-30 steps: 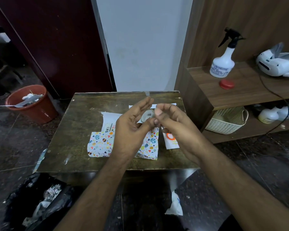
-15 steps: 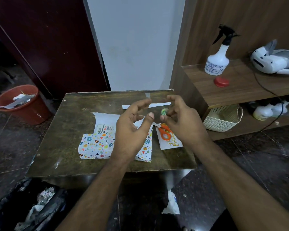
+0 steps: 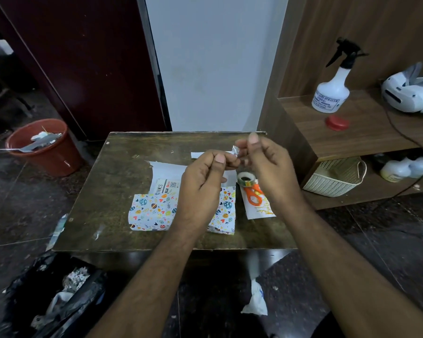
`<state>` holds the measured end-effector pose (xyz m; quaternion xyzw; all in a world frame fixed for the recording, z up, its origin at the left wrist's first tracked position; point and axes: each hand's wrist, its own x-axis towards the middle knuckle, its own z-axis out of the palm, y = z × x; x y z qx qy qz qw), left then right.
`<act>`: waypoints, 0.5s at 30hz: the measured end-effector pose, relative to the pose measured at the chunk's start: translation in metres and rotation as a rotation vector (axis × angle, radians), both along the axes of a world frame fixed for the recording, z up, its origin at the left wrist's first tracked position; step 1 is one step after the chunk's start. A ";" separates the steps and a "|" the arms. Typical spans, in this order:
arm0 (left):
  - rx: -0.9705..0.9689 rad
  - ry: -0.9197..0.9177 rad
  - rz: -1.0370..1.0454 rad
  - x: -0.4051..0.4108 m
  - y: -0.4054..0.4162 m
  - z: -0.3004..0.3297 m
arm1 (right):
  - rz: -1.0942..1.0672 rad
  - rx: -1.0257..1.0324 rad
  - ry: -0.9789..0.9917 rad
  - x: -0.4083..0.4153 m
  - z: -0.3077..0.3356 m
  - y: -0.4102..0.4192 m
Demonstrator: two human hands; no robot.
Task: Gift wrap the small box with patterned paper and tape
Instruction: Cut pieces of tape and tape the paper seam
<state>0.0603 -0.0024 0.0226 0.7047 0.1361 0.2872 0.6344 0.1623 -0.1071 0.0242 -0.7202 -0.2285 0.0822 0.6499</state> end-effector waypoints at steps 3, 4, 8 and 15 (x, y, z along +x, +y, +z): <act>0.049 0.014 -0.002 -0.003 0.002 0.001 | 0.060 0.061 -0.010 -0.008 0.008 0.001; 0.069 0.015 -0.003 -0.004 0.003 0.001 | 0.063 0.038 -0.066 -0.009 0.008 0.002; 0.087 0.021 -0.005 -0.009 0.005 0.002 | 0.069 0.003 -0.128 -0.006 0.006 0.003; 0.118 0.067 -0.005 -0.018 0.014 0.002 | 0.076 -0.017 -0.099 -0.009 0.005 0.008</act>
